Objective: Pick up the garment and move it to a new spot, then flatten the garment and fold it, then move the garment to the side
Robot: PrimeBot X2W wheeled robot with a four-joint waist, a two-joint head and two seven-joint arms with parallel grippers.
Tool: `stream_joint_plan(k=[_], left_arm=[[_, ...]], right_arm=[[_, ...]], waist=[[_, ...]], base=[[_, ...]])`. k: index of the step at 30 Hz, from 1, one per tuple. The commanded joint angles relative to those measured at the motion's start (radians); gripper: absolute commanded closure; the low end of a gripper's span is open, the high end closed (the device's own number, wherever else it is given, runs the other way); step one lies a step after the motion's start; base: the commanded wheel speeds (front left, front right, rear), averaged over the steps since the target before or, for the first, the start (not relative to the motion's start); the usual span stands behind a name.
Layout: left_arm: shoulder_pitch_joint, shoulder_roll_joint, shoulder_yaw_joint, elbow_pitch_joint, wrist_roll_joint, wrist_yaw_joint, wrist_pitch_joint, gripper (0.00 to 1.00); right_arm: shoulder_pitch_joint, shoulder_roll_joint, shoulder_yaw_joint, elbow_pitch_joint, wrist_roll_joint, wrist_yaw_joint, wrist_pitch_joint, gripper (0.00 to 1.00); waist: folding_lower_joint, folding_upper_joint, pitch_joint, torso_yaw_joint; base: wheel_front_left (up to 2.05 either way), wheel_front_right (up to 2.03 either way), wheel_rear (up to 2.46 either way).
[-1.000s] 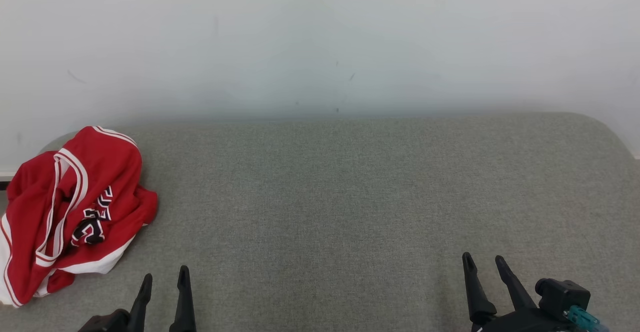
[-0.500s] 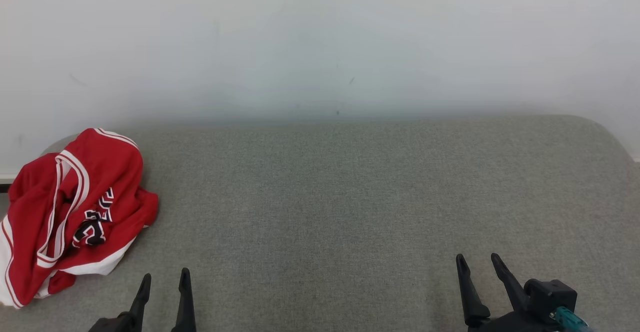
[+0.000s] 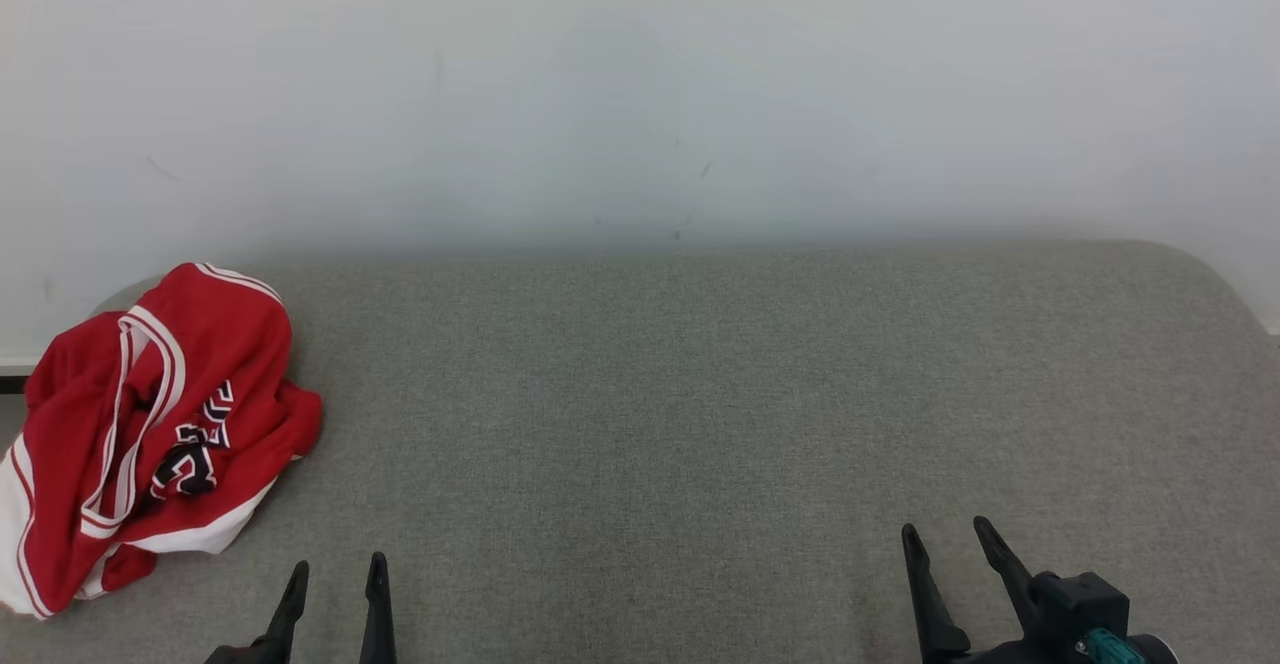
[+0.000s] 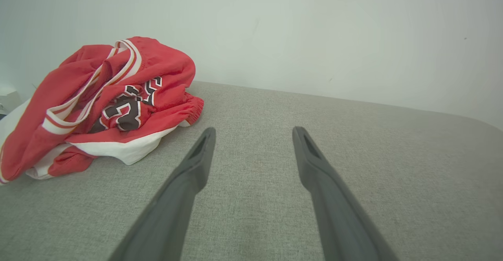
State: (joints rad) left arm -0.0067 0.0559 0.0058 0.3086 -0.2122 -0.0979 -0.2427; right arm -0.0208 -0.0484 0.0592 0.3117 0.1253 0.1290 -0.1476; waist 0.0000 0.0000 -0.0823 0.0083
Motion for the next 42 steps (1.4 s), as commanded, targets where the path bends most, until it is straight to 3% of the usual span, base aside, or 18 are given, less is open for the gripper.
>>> stream_joint_plan(k=[1,10,27,32,42], left_arm=[[-0.009,-0.002,-0.001,0.002,0.028,-0.002,-0.009,0.00],[0.007,-0.004,-0.001,0.006,0.084,-0.003,-0.025,0.00],[0.002,-0.005,0.003,0.009,0.075,-0.005,-0.023,0.00],[-0.008,-0.005,0.009,0.017,0.059,-0.004,-0.023,0.00],[0.010,-0.002,0.032,0.004,0.065,0.009,-0.023,0.00]], right_arm=[[0.005,-0.003,0.006,-0.001,-0.021,0.003,-0.010,0.00],[0.012,-0.003,0.014,0.004,-0.075,0.003,-0.023,0.00],[0.017,-0.003,0.008,-0.003,-0.066,0.003,-0.022,0.00],[0.021,-0.003,0.004,-0.012,-0.059,0.003,-0.022,0.00],[0.020,-0.003,0.016,0.004,-0.032,0.002,-0.040,0.00]], waist=[[0.0000,0.0000,-0.003,0.000],[0.0000,0.0000,-0.014,-0.001],[0.0000,0.0000,-0.006,0.015],[0.0000,0.0000,-0.003,0.051],[0.0000,0.0000,-0.013,0.206]], base=[[0.00,0.00,0.00],[0.00,0.00,0.00],[0.00,0.00,0.00],[0.00,0.00,0.00],[0.00,0.00,0.00]])
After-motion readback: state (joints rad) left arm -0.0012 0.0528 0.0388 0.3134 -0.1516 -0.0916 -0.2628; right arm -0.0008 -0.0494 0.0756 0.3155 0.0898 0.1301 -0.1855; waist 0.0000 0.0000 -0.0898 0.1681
